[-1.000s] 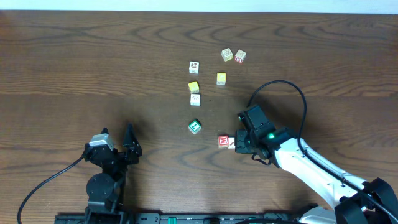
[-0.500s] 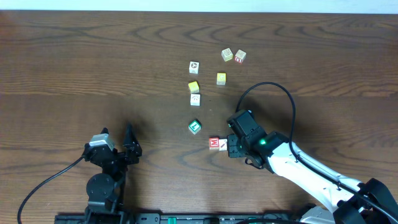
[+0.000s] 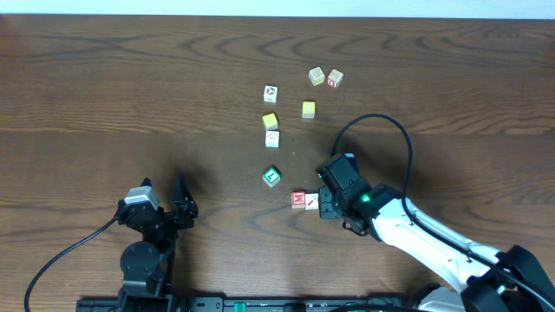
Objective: Lift 5 blocks
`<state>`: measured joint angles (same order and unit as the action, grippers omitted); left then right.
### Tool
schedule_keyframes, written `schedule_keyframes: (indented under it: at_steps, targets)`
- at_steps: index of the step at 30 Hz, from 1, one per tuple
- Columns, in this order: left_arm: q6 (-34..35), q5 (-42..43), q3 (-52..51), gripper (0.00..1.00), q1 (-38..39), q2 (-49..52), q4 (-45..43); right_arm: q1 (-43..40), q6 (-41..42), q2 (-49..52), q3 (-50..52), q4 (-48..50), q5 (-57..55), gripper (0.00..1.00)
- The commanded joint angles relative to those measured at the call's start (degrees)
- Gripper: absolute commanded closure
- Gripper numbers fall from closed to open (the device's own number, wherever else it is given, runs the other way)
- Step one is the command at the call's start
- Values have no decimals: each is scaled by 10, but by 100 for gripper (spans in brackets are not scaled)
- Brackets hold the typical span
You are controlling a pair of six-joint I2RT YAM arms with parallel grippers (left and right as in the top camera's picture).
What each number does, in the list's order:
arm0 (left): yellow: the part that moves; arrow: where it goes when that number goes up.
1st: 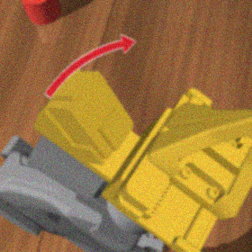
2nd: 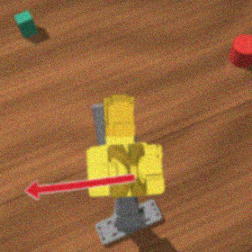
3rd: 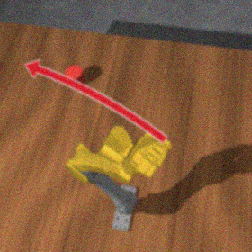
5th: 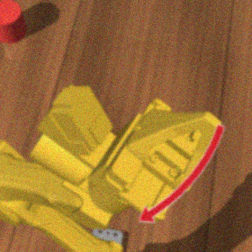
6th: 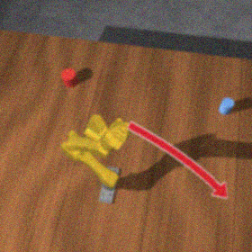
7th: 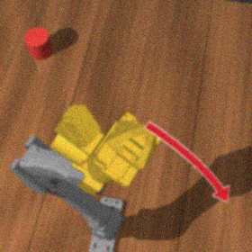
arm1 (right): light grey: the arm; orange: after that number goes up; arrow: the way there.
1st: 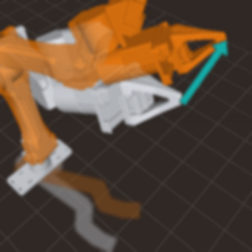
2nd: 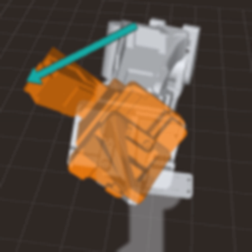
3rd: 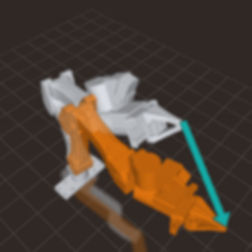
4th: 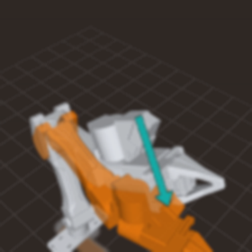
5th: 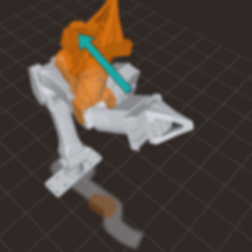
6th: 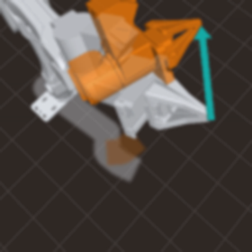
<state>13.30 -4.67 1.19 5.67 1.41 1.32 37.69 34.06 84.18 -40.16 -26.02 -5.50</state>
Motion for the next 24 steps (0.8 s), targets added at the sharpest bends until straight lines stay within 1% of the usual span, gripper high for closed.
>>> schedule_keyframes:
  at_steps: [1, 4, 6, 8, 12, 20, 24]
  targets:
    - [-1, -9, -10, 28, 1, 1, 25, 7, 11, 20, 10, 3, -11, 74]
    - [-1, -10, -10, 28, 1, 1, 25, 7, 10, 31, 10, 8, -11, 73]
    - [-1, -10, -10, 28, 1, 1, 25, 7, 10, 34, 10, 12, -11, 70]
    - [-1, -9, -10, 28, 1, 1, 25, 7, 10, 34, 10, 17, -11, 58]
    - [-1, -9, -10, 28, 1, 1, 25, 6, 10, 34, 9, 25, -16, 47]
    - [-1, -9, -10, 28, 1, 1, 25, 1, 10, 34, 6, 25, -31, 44]
    - [-1, -9, -10, 28, 1, 1, 25, -15, 5, 34, -5, 22, -31, 45]
